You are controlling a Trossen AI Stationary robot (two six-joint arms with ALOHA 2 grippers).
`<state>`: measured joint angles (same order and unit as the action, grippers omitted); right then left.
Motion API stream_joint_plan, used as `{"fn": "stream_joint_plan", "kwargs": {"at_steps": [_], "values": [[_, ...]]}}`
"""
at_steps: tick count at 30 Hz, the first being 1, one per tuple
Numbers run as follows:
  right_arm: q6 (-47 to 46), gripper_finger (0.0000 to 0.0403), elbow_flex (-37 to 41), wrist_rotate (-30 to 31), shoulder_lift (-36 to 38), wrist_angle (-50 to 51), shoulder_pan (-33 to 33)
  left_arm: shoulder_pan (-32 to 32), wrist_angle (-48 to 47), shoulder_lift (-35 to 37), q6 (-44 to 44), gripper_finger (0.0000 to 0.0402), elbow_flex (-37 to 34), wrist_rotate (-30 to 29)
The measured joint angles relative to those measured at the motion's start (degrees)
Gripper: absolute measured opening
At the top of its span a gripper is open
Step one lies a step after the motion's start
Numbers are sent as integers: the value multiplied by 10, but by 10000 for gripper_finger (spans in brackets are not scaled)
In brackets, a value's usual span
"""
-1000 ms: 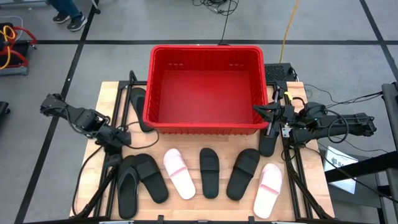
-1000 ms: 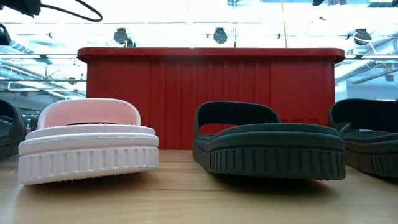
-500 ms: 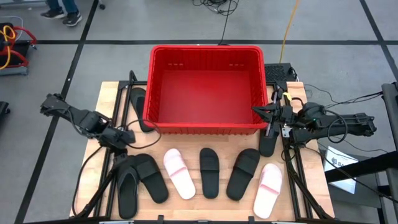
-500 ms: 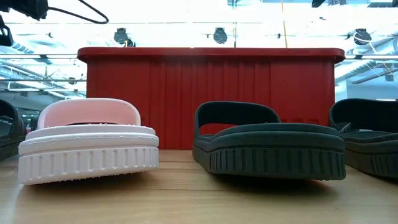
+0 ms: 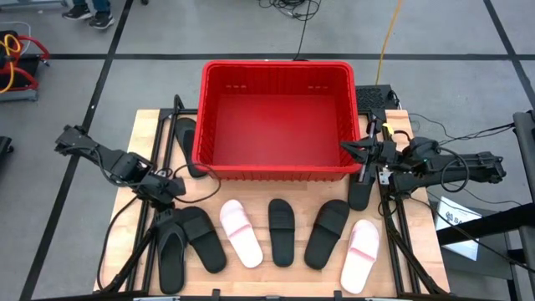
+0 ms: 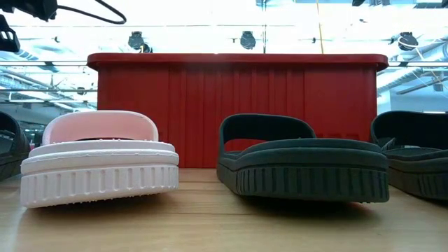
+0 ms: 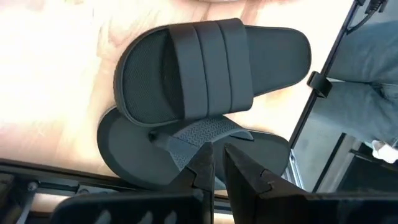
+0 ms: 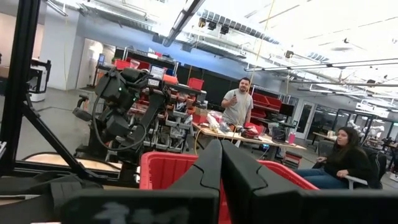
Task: Pick and place slides into bin
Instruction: Put the black slide into the red bin
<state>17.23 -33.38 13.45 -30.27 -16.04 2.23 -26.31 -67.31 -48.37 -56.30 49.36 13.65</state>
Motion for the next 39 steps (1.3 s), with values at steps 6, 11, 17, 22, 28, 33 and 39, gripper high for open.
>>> {"fn": "stream_joint_plan", "kwargs": {"at_steps": [6, 11, 17, 22, 28, 33, 39], "values": [[0, 0, 0, 0, 0, 0, 0, 0, 0, 0, -44, 27, 0, -2], [0, 0, 0, 0, 0, 0, 0, 0, 1, 0, -71, 27, 0, -2], [0, 0, 0, 0, 0, 0, 0, 0, 2, 0, -87, 27, 0, -13], [0, 0, 0, 0, 0, 1, 0, 0, 2, 0, -102, 27, 0, -17], [0, 0, 0, 0, 0, 1, 0, 0, 3, 0, -98, 26, 0, -17], [1, 0, 0, 0, 0, 1, 0, 0, 16, 0, -110, 27, 0, -33], [2, 0, 0, 0, 0, 1, 0, 0, 16, 0, -115, 62, 0, -32]]}}
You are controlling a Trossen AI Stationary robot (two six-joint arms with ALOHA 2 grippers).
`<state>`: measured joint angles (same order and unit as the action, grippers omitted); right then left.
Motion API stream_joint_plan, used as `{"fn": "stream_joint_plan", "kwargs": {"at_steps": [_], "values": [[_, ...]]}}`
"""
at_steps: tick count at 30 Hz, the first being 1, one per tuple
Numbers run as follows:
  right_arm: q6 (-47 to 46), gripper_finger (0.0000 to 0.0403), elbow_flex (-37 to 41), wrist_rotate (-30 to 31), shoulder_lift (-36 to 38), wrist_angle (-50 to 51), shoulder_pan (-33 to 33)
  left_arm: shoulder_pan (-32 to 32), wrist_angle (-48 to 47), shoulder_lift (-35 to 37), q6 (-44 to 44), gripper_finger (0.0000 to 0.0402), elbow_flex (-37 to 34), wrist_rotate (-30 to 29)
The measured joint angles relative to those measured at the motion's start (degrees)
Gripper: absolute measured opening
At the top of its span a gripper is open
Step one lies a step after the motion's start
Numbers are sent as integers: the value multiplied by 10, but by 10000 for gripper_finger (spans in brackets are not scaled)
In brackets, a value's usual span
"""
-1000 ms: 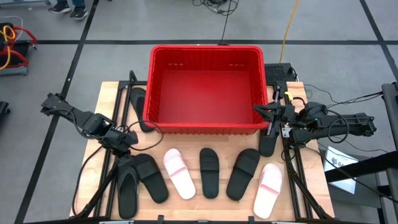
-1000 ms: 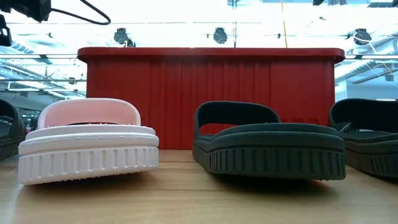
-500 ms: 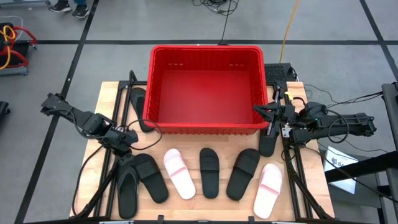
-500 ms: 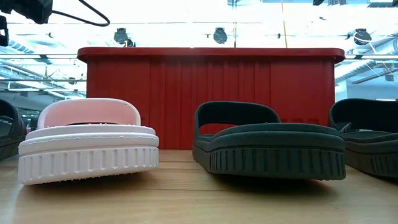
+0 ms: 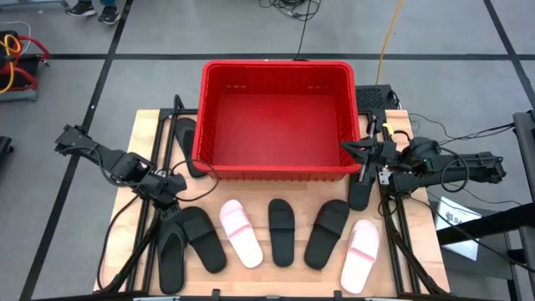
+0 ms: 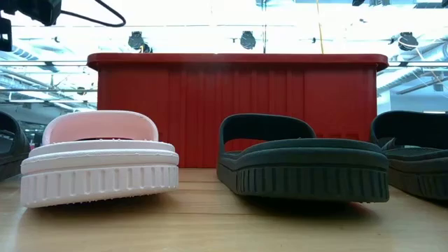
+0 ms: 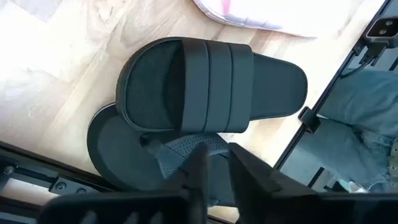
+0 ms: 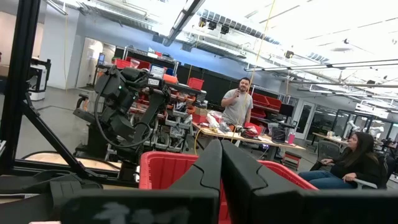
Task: Pick and place slides into bin
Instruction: Put the black slide into the red bin
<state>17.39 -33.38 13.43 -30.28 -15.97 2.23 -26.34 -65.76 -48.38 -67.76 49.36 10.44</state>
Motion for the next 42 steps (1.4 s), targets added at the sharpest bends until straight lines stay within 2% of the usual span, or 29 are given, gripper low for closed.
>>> {"fn": "stream_joint_plan", "kwargs": {"at_steps": [5, 9, 20, 28, 36, 39, 42], "values": [[0, 0, 0, 0, 0, 0, 0, 0, 0, -3, 1, 118, 0, -5], [0, 0, 0, 0, 0, 0, 0, 0, 0, -16, -17, 138, 0, -4], [0, 0, 0, 0, 0, 0, 0, 0, 2, -77, -18, 140, 0, 5], [0, 0, 0, 0, 0, 0, 0, 0, 42, -115, -17, 140, 0, -10], [0, 0, 0, 0, 0, 1, 0, -12, 44, -131, -2, 140, -1, -15], [-1, 0, 0, 0, 0, 1, 0, -17, 64, -123, -10, 140, -25, -15], [-1, 0, 0, 0, 0, 1, 0, -25, 126, -107, -40, 140, -77, -5]]}}
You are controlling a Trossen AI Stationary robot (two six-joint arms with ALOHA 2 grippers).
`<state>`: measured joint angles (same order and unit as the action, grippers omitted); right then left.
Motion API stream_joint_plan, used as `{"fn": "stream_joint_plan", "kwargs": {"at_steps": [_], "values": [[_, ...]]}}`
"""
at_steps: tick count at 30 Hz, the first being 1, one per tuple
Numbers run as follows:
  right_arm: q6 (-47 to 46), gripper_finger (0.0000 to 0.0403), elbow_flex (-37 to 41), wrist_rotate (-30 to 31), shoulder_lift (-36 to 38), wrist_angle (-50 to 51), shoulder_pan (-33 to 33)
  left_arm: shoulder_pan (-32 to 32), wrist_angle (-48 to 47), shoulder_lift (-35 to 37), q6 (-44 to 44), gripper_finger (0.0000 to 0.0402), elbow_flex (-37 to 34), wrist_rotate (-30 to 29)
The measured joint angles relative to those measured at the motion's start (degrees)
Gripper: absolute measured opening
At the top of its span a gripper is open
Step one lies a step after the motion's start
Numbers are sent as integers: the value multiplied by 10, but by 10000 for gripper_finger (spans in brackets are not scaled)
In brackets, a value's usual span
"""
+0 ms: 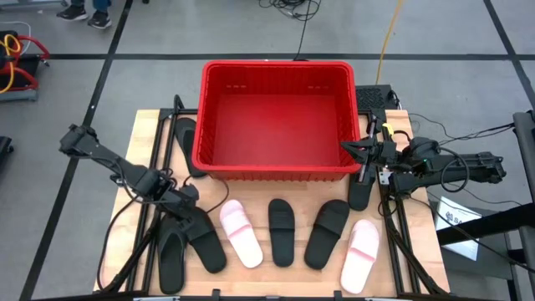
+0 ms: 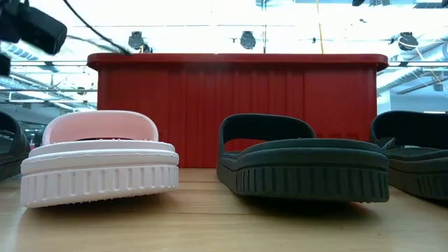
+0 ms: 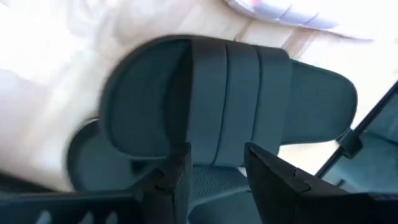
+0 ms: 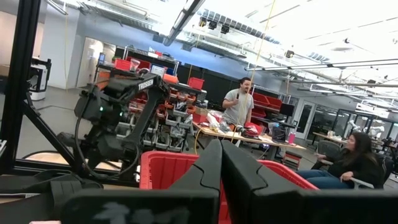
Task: Pick and place slides into bin
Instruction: Put the black slide into the red bin
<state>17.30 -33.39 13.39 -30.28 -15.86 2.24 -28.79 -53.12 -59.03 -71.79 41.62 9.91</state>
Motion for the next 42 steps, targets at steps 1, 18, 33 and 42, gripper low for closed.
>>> {"fn": "stream_joint_plan", "kwargs": {"at_steps": [1, 18, 33, 42], "values": [[0, 0, 0, 0, 0, 0, 0, -2, 20, 6, -8, 140, -17, 8], [-1, 0, 0, 0, 0, -1, 0, -2, 92, 53, -25, 141, -117, 8], [-1, 0, 0, 0, 0, -1, 0, -2, 275, 51, -29, 141, -179, 37], [-1, 0, 0, 0, 0, -1, 0, -2, 273, 51, -1, 141, -180, 24]]}}
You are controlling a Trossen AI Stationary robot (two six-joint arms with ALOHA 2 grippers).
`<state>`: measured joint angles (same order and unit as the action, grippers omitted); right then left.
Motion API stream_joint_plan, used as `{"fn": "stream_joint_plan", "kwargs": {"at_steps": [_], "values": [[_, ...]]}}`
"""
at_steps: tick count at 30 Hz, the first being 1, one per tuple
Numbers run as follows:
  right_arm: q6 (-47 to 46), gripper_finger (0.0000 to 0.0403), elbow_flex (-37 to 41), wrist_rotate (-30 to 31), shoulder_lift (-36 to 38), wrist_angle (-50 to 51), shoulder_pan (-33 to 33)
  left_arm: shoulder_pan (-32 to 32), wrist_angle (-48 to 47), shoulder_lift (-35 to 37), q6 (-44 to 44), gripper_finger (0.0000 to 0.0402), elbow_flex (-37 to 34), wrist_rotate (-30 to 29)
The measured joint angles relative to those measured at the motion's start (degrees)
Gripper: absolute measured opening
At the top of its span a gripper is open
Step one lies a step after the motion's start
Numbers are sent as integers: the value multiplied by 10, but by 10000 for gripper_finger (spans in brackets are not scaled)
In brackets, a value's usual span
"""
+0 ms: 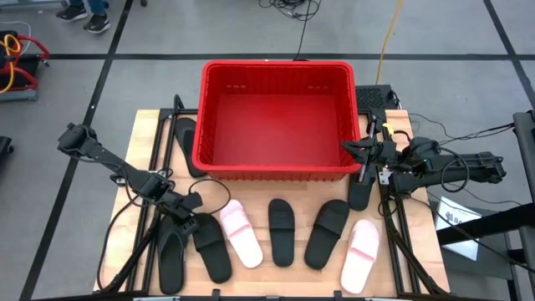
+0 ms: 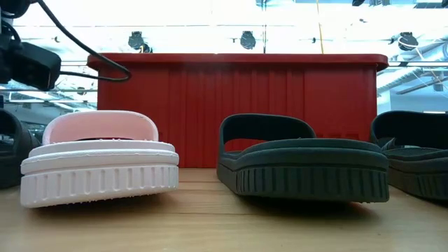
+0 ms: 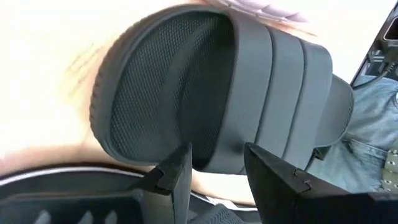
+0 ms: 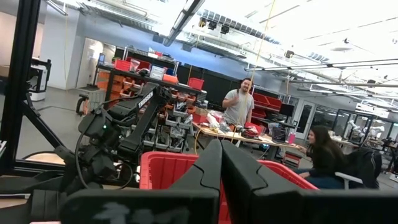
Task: Pick and place slides into bin
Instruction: Put the black slide into the red bin
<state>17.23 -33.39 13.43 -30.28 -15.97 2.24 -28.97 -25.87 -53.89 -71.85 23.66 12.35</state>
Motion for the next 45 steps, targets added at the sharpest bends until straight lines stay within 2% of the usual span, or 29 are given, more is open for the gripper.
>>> {"fn": "stream_joint_plan", "kwargs": {"at_steps": [19, 29, 36, 45], "values": [[0, 0, 0, 0, 0, 0, 0, 0, 7, -2, 33, 141, 0, -47], [0, 0, 0, 0, 0, 0, 0, 0, 22, -2, 55, 141, 0, -50], [0, 0, 0, 0, 0, 0, 0, -4, 134, -2, 34, 141, -57, -48], [1, 0, 0, 0, 0, 0, 0, -4, 174, -2, 29, 141, -74, -40]]}}
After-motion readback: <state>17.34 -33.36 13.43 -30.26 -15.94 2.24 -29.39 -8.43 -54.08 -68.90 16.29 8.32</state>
